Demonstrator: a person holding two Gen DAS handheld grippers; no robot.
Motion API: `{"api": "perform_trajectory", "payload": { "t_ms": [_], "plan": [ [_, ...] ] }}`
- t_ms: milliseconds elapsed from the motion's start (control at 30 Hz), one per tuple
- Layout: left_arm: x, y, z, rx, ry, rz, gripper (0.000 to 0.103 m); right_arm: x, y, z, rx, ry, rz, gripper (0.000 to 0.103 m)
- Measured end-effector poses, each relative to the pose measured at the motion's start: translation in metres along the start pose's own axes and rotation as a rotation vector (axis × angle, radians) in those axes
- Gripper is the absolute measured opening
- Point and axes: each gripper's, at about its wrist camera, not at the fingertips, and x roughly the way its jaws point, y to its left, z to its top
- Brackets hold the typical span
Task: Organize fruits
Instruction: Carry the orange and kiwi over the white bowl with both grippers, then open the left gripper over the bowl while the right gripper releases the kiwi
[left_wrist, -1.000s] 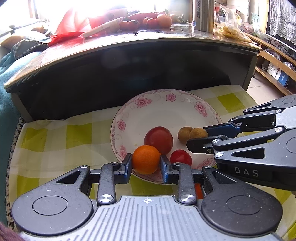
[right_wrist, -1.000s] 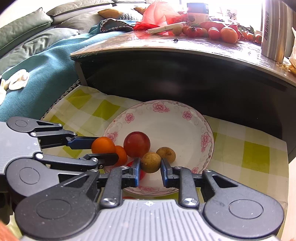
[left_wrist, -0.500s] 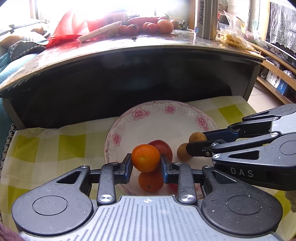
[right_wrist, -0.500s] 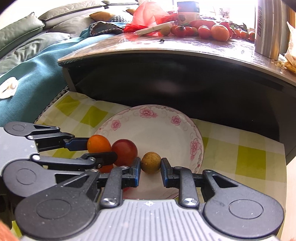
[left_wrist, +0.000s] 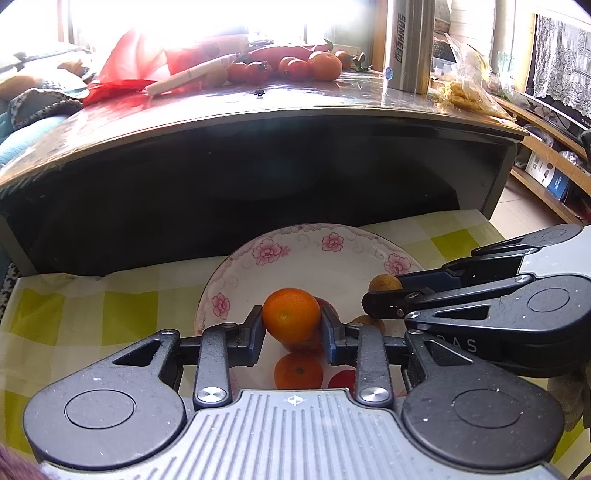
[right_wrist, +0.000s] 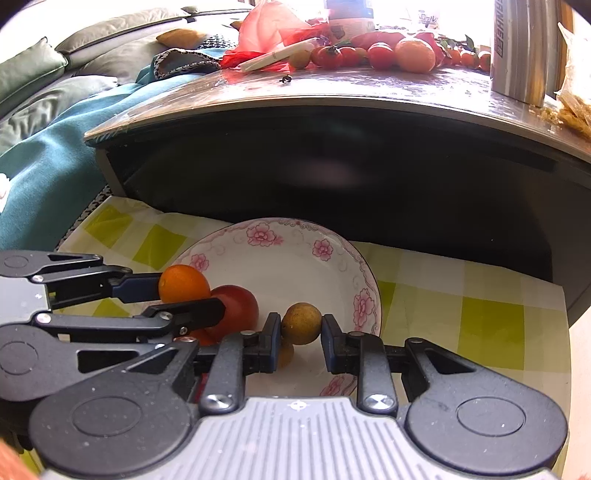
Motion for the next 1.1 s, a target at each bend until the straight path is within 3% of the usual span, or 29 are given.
{"api": "perform_trajectory", "payload": {
  "t_ms": [433, 1100],
  "plan": [
    [0.0, 0.007, 0.002, -0.023, 0.001, 0.009, 0.05, 0.001, -0.002, 0.002, 0.03, -0.001, 0.005, 0.029],
    [-0.028, 0.006, 0.003, -0.019, -0.01, 0.043, 0.054, -0.021, 0.008, 0.002, 0.008, -0.035, 0.029, 0.03]
  ]
}}
